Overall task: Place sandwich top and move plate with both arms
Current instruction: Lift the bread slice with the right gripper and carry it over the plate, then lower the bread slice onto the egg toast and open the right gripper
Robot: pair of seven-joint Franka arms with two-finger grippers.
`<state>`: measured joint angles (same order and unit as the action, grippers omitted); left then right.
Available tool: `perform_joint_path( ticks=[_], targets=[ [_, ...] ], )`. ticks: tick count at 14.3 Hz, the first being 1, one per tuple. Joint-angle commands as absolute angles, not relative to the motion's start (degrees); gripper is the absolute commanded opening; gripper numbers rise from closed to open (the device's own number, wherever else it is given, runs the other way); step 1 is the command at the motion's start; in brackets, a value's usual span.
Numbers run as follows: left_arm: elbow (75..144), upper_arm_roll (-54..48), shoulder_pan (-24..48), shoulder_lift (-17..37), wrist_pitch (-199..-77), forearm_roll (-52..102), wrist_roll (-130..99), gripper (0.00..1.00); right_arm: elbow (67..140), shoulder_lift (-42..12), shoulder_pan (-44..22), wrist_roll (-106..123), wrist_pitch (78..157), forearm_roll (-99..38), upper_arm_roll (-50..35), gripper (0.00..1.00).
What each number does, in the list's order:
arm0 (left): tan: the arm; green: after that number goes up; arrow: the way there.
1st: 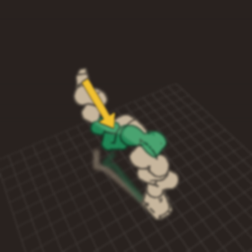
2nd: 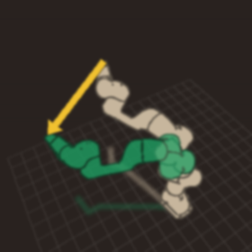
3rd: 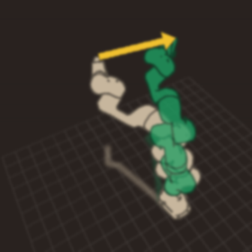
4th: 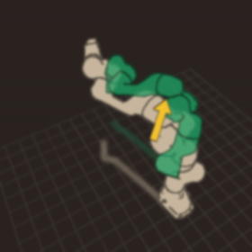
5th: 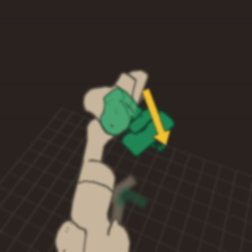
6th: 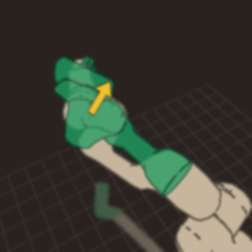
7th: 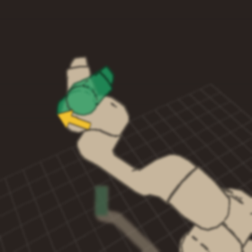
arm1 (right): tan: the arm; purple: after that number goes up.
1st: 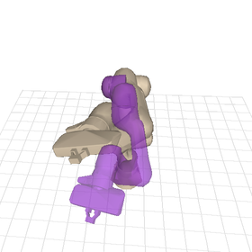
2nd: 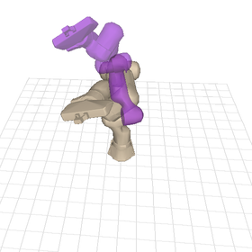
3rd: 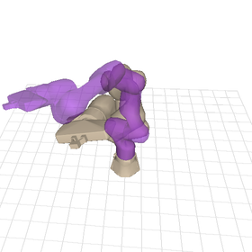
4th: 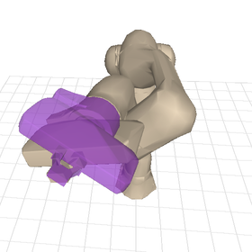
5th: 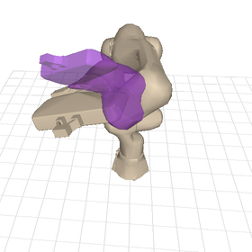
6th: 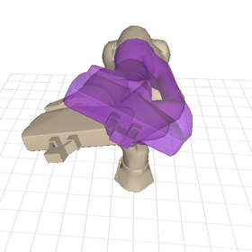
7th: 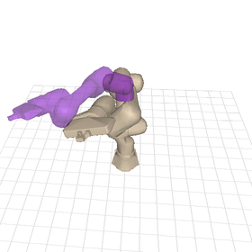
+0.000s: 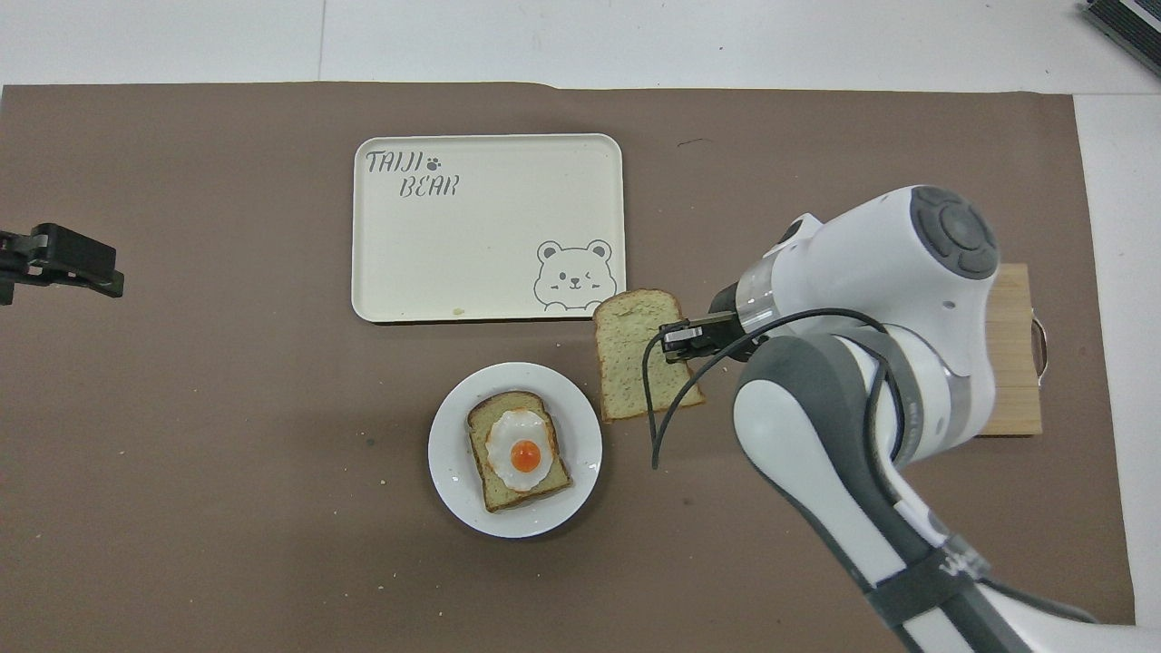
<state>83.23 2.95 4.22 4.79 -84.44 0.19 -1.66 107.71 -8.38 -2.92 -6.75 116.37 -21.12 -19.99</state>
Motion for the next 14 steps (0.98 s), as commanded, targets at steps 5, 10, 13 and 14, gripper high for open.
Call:
perform_joint_path(
  ticks=[5,10,13,14],
  targets=[
    [84.0,2.8,4.0,3.8,-83.8,0.3,-1.8,1.00,107.8,-11.0,-12.7,-14.2,122.8,-25.7,-20.2,0.00],
    [84.0,2.8,4.0,3.8,-83.8,0.2,-1.8,1.00,108.5,-14.6,-16.3,-14.7,125.0,-25.9,-20.2,0.00],
    [84.0,2.8,4.0,3.8,-83.8,0.2,-1.8,1.00,111.7,-16.0,-18.4,-15.0,132.0,-25.8,-20.2,0.00],
    [84.0,2.8,4.0,3.7,-83.8,0.3,-1.8,1.00,112.5,-16.6,-19.3,-14.9,132.7,-25.8,-20.2,0.00]
  ],
)
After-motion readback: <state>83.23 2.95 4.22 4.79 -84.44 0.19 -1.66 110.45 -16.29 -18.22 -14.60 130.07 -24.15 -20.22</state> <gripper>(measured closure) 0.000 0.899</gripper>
